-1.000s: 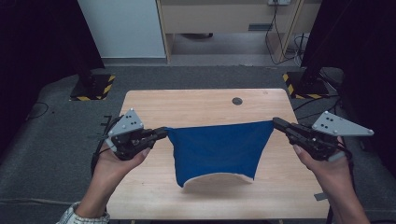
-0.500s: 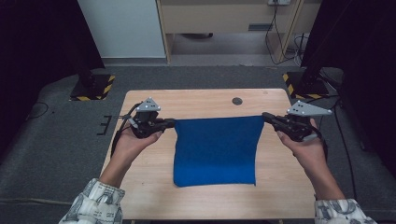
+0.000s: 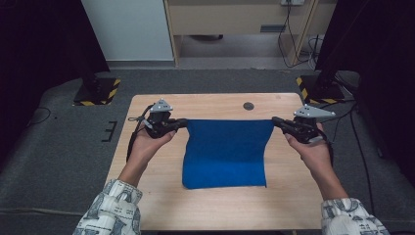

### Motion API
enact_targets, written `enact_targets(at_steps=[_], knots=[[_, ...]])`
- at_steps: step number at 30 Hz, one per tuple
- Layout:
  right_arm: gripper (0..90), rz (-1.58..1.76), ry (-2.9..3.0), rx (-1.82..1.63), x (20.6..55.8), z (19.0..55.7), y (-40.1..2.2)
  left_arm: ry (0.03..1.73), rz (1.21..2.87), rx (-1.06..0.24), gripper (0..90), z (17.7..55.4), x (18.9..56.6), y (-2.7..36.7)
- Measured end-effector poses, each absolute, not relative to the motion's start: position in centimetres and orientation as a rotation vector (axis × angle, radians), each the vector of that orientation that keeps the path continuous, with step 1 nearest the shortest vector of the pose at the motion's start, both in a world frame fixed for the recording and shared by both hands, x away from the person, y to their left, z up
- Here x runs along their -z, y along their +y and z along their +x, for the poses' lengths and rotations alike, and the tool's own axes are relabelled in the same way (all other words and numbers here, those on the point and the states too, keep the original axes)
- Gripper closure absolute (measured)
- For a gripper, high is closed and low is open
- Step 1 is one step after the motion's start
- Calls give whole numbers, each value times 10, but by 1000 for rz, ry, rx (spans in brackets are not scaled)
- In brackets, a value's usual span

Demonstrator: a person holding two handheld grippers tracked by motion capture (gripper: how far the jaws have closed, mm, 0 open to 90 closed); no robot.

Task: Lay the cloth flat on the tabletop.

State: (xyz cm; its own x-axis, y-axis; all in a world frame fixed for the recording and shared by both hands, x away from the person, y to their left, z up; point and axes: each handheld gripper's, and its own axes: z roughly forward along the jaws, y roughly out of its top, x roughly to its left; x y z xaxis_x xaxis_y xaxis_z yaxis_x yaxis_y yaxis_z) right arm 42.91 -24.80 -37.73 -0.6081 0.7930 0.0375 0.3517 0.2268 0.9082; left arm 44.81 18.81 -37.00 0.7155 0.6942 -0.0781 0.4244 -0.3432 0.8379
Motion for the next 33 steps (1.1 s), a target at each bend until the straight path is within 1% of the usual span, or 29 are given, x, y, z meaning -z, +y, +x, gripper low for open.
enact_targets(at_steps=[13, 33], knots=[[899, 1104, 2072, -1326, 388, 448, -249, 842, 1900, -446, 870, 464, 385, 183], [898, 1180, 2103, -1215, 416, 487, -239, 961, 1948, -437, 862, 496, 424, 178]])
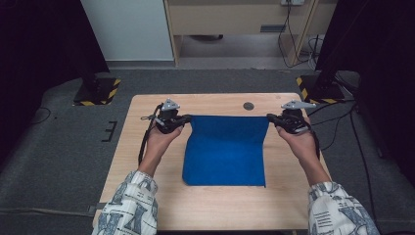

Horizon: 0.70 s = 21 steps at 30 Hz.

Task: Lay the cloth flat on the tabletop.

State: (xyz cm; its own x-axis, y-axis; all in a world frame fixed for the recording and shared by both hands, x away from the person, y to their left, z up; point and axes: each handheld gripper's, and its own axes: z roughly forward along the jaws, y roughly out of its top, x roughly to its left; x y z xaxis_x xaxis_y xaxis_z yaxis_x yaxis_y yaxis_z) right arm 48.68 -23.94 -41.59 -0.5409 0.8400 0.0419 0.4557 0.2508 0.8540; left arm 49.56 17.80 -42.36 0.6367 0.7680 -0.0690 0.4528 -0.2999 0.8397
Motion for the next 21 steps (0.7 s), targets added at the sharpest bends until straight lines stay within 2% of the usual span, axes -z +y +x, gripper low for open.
enact_targets(at_steps=[21], knots=[[896, 1202, 2141, -1141, 439, 515, -212, 1057, 2008, -456, 859, 513, 445, 194]])
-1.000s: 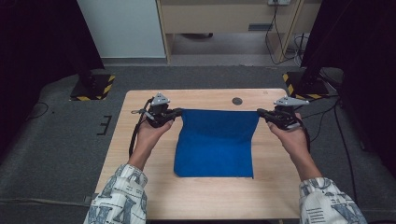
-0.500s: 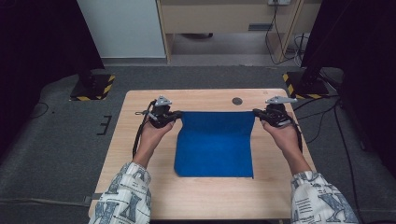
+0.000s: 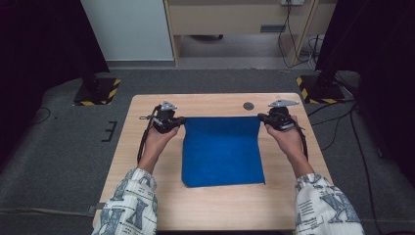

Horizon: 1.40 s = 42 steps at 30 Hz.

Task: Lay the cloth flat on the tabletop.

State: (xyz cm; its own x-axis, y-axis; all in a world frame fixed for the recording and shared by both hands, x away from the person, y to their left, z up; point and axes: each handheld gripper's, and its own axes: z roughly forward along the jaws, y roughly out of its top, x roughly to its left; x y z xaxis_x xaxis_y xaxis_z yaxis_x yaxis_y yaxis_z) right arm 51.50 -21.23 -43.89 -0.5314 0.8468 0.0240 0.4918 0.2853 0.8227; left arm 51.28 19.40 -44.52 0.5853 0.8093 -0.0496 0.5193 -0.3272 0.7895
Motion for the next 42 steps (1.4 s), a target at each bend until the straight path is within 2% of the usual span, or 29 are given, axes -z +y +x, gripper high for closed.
enact_targets(at_steps=[19, 22, 23, 25, 27, 29, 32, 34, 42], knots=[[895, 1253, 2140, -1061, 448, 526, -213, 1088, 2000, -452, 842, 537, 465, 188], [874, 1278, 2122, -1049, 451, 531, -210, 1111, 1992, -485, 777, 541, 468, 189], [831, 1284, 2119, -1041, 453, 533, -209, 1127, 1974, -500, 732, 542, 470, 190], [700, 1296, 2101, -1044, 455, 537, -206, 1159, 1939, -516, 561, 545, 472, 193], [573, 1314, 2063, -1056, 456, 539, -204, 1182, 1920, -511, 475, 546, 472, 197], [505, 1310, 2049, -1054, 455, 539, -203, 1191, 1913, -497, 392, 546, 471, 201], [461, 1297, 2048, -1037, 453, 536, -202, 1200, 1918, -517, 372, 545, 469, 204], [449, 1311, 2033, -1054, 451, 532, -204, 1219, 1916, -474, 340, 546, 472, 204], [439, 1295, 2031, -1071, 445, 527, -207, 1211, 1982, -441, 282, 547, 482, 191]])
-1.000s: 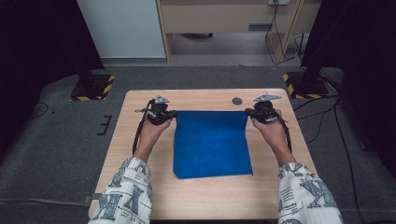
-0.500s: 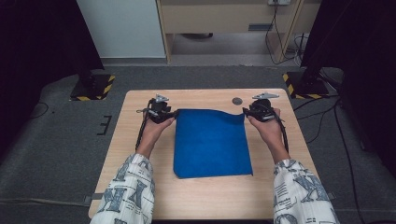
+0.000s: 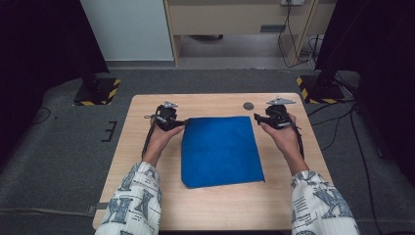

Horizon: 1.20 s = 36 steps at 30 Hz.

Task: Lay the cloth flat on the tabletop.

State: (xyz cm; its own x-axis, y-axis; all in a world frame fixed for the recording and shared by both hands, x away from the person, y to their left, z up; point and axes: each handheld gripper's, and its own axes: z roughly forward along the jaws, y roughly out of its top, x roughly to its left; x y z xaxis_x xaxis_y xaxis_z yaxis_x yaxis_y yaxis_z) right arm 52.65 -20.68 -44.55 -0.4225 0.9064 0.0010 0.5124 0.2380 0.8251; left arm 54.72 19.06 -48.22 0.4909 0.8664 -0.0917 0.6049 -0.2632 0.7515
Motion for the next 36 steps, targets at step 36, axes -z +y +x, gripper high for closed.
enact_targets(at_steps=[36], knots=[[293, 1233, 2192, -1099, 485, 490, -184, 1109, 1971, -473, 100, 505, 457, 210]])
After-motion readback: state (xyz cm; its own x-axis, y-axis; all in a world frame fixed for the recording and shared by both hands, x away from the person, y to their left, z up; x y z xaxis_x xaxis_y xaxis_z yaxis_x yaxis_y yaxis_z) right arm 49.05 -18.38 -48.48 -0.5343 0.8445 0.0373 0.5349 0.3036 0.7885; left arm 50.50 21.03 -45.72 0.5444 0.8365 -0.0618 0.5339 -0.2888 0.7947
